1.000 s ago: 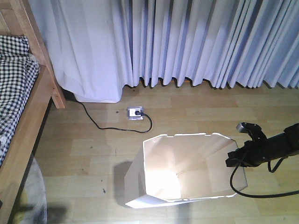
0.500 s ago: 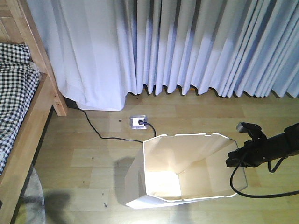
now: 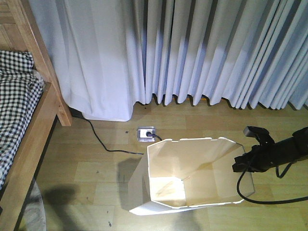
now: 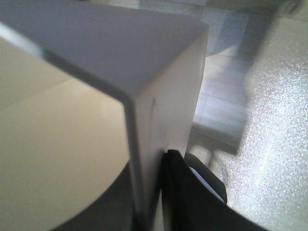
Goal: Move trash bin to bedside with robot
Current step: 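Drive forward along the bed toward the curtains with the bin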
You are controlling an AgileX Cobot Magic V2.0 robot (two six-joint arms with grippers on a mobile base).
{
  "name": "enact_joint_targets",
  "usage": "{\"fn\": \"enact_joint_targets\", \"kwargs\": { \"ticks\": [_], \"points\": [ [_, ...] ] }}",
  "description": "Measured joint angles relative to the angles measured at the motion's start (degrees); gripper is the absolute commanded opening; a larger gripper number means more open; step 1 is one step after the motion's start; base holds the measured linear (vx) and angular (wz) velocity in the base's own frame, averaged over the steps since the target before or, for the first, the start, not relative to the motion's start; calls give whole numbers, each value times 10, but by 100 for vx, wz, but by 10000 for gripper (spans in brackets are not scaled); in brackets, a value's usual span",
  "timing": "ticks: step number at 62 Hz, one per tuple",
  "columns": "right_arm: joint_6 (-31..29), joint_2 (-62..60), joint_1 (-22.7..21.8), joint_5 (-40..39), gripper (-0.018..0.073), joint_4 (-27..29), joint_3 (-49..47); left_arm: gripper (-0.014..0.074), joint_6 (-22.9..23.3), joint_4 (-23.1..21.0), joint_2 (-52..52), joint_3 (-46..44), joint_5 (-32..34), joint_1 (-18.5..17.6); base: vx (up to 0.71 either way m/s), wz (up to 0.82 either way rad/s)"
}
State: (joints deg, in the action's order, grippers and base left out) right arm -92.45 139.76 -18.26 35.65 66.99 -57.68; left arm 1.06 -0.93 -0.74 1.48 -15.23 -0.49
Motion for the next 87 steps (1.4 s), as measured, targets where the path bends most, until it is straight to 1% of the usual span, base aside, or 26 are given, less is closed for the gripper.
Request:
{"fn": "enact_joint_targets", "kwargs": {
  "ticks": [87],
  "points": [
    [0,0,0,0,-6,0,0,-6,0,0,0,0,0,0,10,-2]
  ]
}}
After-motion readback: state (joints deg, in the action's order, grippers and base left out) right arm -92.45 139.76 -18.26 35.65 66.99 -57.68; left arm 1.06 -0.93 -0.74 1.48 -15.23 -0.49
